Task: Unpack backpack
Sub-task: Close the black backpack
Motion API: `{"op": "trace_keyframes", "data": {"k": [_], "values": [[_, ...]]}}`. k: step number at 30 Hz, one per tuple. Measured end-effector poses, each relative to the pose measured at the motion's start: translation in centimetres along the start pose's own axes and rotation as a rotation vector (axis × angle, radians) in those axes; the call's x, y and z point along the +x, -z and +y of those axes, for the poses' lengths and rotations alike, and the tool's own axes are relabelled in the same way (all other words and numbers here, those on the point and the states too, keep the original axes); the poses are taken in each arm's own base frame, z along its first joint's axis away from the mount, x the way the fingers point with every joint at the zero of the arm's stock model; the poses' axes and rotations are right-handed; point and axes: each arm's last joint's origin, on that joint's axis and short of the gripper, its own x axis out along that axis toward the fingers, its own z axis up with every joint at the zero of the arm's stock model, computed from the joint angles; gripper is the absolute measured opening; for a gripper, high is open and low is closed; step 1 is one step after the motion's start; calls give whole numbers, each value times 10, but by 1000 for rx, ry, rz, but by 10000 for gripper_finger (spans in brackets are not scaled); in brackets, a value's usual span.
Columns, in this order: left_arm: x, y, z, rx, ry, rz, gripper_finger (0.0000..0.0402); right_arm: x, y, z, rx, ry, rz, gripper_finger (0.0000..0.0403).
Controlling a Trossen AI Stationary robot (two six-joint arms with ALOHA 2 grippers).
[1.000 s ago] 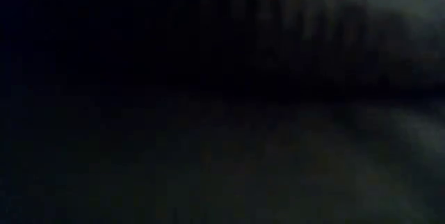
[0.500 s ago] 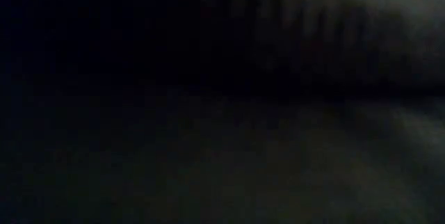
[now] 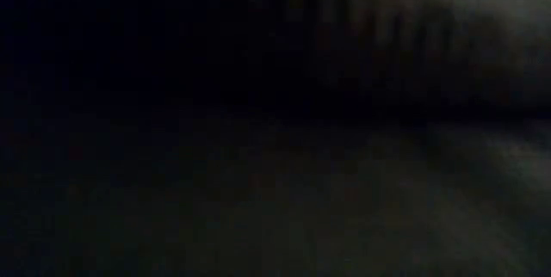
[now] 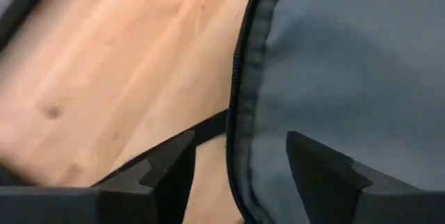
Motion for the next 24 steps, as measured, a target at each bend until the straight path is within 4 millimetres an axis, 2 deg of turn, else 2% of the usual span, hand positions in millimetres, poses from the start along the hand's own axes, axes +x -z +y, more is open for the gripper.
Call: {"op": "trace_keyframes", "data": {"k": [3, 6, 11, 15, 19, 20, 24], "values": [[31, -2, 12, 70, 34, -24, 237, 0, 0, 0, 0, 0, 1, 263], [53, -5, 19, 134, 41, -48, 247, 0, 0, 0, -4, -3, 2, 263], [84, -7, 20, 228, 122, 37, 233, 11, -8, -3, -21, -96, 16, 263], [107, -9, 17, 253, 162, 115, 164, 23, -18, -6, -41, -128, -38, 263], [118, -11, 17, 279, 171, 156, 39, 28, -29, -9, -43, -131, -103, 263], [118, -12, 17, 284, 170, 155, 21, 28, -32, -9, -45, -147, -120, 263], [104, -22, 12, 330, 127, 118, 6, 33, -37, -12, -17, -207, -140, 263]]}}
